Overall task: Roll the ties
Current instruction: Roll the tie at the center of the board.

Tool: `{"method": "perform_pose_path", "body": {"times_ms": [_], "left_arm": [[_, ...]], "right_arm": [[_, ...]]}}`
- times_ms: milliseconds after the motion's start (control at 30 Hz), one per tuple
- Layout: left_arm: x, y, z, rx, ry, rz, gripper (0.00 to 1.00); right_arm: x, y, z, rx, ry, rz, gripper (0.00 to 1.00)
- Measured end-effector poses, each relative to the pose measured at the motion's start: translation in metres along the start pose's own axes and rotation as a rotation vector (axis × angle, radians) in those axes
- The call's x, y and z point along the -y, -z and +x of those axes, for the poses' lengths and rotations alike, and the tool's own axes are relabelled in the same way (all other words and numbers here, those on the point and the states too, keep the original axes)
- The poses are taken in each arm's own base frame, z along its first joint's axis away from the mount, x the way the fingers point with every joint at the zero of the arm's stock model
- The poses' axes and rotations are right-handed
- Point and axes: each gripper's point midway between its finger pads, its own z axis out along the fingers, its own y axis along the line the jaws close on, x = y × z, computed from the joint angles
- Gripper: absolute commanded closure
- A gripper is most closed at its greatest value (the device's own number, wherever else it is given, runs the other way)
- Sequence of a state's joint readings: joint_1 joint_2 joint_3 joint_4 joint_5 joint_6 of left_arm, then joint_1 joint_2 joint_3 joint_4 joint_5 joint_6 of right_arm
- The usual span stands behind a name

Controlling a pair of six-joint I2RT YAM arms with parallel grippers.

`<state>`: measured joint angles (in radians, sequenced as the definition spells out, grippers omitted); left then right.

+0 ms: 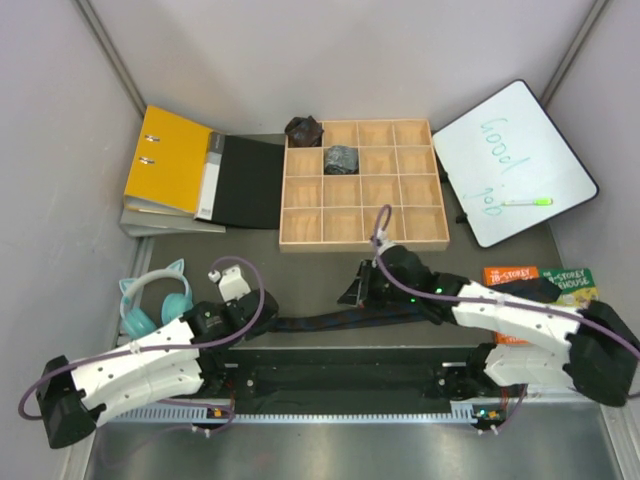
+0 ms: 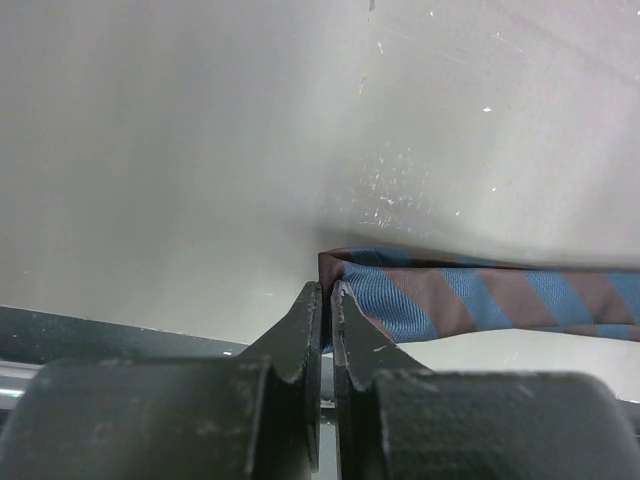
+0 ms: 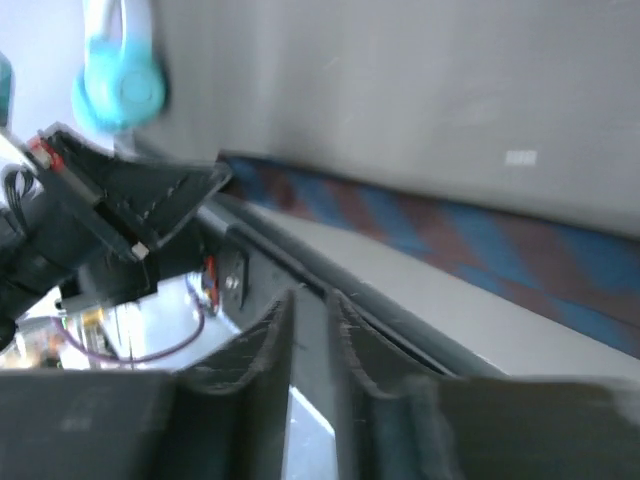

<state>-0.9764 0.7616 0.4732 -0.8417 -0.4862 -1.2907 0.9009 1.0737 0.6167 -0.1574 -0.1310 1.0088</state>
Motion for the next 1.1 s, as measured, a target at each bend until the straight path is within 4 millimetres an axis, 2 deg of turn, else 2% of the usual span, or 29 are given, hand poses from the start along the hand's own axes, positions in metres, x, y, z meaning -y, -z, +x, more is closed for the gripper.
{"method": "perform_pose_path", "body": {"times_ms": [100,267,433,633,900,1100], "left_arm": [[-0.002,0.001,-0.001,0.002,-0.002,0.001,1.0],[-0.007,0.003,-0.001,0.003,-0.006,-0.007,1.0],[-0.01,0.005,-0.002,0.005,-0.009,-0.013,1.0],[-0.01,0.006,-0.002,0.008,-0.006,-0.009,1.0],[-0.011,0.007,-0.006,0.023,0.001,-0.001,1.0],[-0.011,0.008,-0.006,0.024,0.0,-0.001,1.0]], "right_arm": [[-0.02,-0.03,0.019,-0.068,0.014,-0.031,0.99],[-0.04,-0.084,0.049,-0.181,0.033,-0.038,1.0],[-0.058,-0.115,0.059,-0.224,0.04,-0.073,1.0],[-0.063,-0.135,0.064,-0.239,0.041,-0.08,1.0],[-0.044,-0.154,0.087,-0.295,0.029,-0.04,1.0],[-0.039,-0.157,0.091,-0.304,0.026,-0.027,1.0]]}}
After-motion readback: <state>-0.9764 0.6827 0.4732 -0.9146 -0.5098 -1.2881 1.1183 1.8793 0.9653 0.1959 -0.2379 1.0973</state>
